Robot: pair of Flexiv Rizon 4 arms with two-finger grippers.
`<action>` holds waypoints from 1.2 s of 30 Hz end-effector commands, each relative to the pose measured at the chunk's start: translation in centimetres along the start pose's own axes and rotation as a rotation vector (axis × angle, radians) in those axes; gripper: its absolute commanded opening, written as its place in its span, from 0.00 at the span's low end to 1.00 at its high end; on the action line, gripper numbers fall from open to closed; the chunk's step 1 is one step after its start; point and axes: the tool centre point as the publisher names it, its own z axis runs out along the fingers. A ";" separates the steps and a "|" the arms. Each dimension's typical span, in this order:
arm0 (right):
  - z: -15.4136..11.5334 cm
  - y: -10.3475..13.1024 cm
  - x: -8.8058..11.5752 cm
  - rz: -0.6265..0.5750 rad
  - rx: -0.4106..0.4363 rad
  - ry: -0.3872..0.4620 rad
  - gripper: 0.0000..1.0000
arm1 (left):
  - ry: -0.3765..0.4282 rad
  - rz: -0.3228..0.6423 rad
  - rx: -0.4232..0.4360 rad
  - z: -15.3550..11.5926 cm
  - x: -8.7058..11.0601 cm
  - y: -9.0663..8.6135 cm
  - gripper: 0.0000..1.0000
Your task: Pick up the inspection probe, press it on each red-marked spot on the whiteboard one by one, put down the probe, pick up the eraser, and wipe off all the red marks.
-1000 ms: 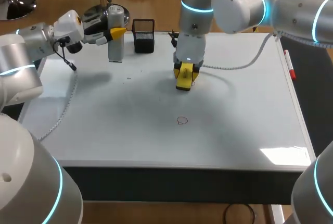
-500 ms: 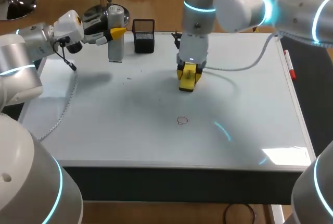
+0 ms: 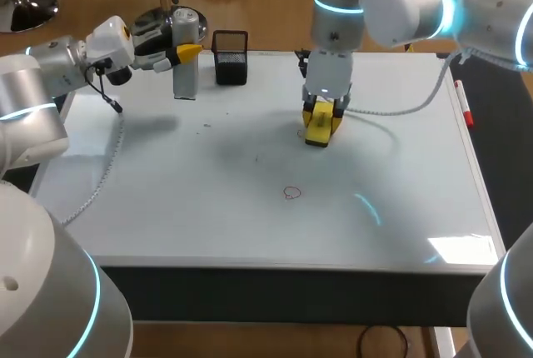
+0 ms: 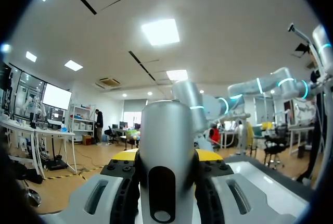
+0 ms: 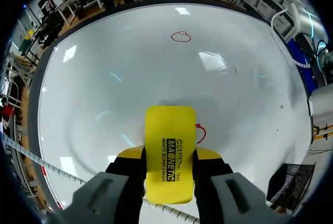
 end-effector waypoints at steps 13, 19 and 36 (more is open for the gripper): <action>-1.9 0.6 -0.3 -0.042 0.098 0.032 0.00 | -0.004 0.000 -0.003 0.1 0.1 -0.2 0.00; -2.6 1.5 -3.6 -0.105 0.121 0.015 0.00 | -0.004 0.000 -0.003 0.1 0.1 -0.2 0.00; 0.7 1.6 -8.0 -0.188 0.051 -0.001 0.00 | -0.004 0.000 -0.003 0.1 0.1 -0.2 0.00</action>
